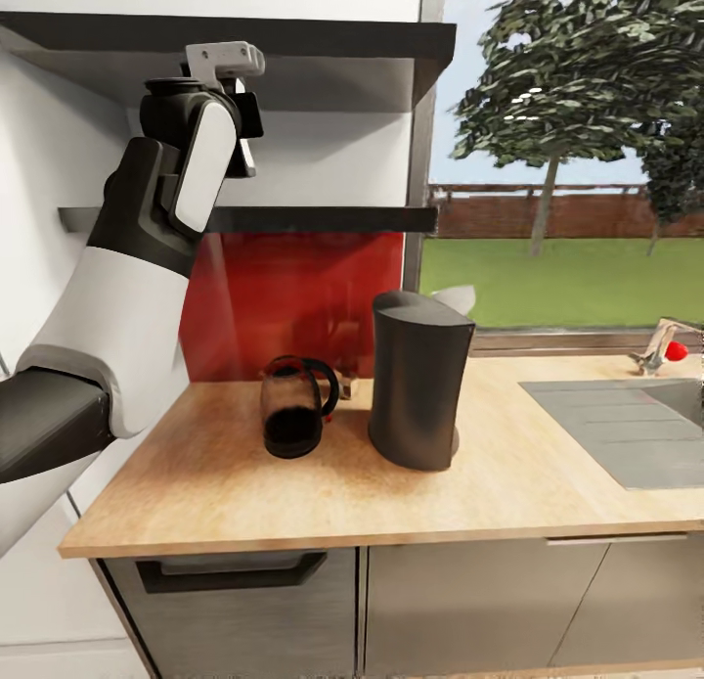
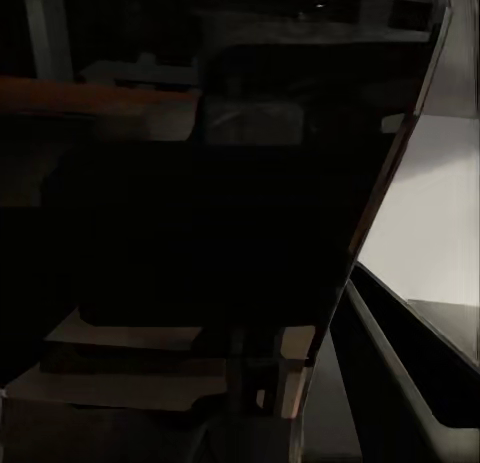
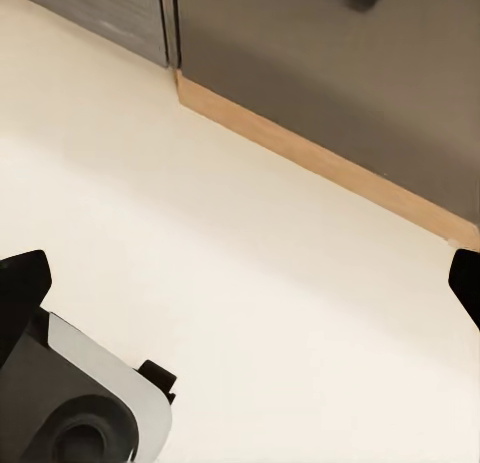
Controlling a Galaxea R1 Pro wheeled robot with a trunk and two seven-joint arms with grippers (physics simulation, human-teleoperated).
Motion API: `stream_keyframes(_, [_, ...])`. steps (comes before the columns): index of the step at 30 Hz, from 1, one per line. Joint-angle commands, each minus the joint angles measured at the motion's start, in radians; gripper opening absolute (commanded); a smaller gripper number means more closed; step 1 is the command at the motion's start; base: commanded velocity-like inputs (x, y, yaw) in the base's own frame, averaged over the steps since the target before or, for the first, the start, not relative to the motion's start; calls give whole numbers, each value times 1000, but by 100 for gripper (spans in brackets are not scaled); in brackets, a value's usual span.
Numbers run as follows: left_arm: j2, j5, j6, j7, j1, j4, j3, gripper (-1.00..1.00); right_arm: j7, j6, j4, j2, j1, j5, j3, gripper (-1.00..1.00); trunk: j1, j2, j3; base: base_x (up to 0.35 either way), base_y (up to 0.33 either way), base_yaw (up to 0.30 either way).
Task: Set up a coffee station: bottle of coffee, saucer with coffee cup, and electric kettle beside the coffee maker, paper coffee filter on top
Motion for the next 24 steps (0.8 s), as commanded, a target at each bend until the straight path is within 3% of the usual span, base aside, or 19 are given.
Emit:
stream_keyframes(1, [0, 8, 3, 8, -1, 0, -2, -100, 8, -4, 3, 0, -1, -11, 5, 100, 0, -1, -2, -208, -58, 0])
stream_keyframes(24, [0, 9, 4, 8, -1, -4, 0, -100, 10, -4, 3, 0, -1, -11, 4, 100, 0, -1, -2, -142, -17, 0])
